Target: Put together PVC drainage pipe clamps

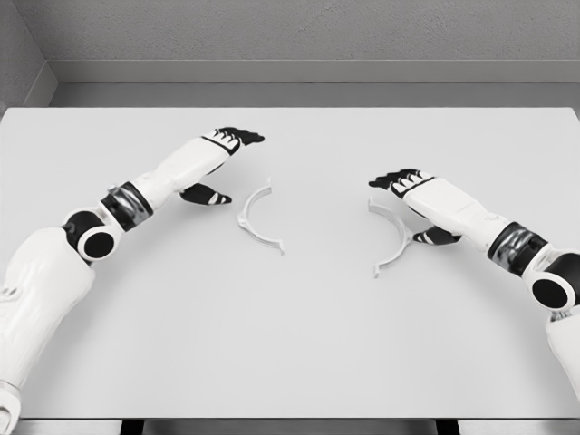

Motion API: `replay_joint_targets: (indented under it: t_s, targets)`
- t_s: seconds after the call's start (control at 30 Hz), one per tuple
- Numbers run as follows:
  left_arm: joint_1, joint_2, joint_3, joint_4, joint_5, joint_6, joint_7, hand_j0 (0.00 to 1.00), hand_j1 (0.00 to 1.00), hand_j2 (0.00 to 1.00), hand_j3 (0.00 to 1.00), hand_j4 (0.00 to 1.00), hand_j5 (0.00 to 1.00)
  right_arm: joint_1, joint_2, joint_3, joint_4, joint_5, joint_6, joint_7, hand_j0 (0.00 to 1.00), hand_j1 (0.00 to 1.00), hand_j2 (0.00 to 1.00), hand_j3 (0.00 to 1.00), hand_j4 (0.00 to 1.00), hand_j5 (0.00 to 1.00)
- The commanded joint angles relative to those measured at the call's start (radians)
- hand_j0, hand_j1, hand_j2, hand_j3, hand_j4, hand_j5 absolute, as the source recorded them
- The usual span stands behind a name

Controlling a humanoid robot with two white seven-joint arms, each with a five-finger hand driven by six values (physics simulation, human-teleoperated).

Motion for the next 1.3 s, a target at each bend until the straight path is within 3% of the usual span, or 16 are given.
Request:
replay_joint_targets:
  t_s: [0.0, 0.2, 0.43, 1.27]
  targets:
    - [0.0, -0.008, 0.0, 0.01, 0.005, 0.0, 0.001, 1.0, 1.0, 1.0, 1.0, 1.0, 1.0, 0.0, -0.001, 0.0, -0.015, -0.005, 0.002, 0.0, 1.0, 1.0, 1.0, 1.0, 1.0, 1.0]
    - [0.002, -0.024, -0.003, 0.012, 0.005, 0.0, 0.001, 1.0, 1.0, 1.0, 1.0, 1.0, 1.0, 0.012, 0.001, 0.003, -0.019, -0.007, 0.002, 0.021, 1.0, 1.0, 1.0, 1.0, 1.0, 1.0]
    - [0.005, -0.033, -0.004, 0.009, 0.002, 0.0, 0.001, 1.0, 1.0, 1.0, 1.0, 1.0, 1.0, 0.031, 0.004, 0.0, -0.077, -0.008, 0.016, 0.038, 1.0, 1.0, 1.0, 1.0, 1.0, 1.0]
    - [0.044, -0.079, -0.008, -0.048, -0.006, 0.0, -0.001, 1.0, 1.0, 1.0, 1.0, 1.0, 1.0, 0.0, 0.012, 0.033, -0.038, -0.007, 0.048, 0.037, 1.0, 1.0, 1.0, 1.0, 1.0, 1.0]
